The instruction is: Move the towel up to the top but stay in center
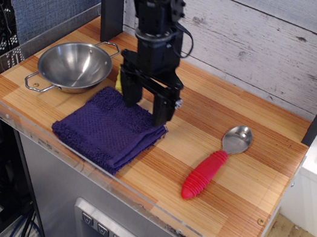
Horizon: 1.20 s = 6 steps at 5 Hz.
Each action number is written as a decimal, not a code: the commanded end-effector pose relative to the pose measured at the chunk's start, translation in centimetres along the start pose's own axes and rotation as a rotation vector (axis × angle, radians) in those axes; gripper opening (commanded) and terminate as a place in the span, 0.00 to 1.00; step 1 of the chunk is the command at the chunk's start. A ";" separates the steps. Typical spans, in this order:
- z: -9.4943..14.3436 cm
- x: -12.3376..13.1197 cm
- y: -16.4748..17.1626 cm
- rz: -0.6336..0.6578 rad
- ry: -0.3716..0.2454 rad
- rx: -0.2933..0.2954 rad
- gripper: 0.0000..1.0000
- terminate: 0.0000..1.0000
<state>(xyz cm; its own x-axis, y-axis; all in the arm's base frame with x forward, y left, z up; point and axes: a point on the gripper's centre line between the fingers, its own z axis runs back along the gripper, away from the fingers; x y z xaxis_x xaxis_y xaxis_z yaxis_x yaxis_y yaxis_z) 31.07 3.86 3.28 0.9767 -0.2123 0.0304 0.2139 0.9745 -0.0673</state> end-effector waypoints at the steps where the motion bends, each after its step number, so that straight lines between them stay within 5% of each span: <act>1: 2.5 -1.1 0.2 -0.003 -0.050 0.029 1.00 0.00; 6: -2.7 -4.2 0.2 -0.119 0.163 -0.108 1.00 0.00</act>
<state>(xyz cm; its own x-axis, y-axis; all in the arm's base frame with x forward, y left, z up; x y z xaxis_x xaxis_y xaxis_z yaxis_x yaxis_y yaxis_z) 27.65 4.68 1.04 0.9343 -0.3396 -0.1081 0.3200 0.9330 -0.1650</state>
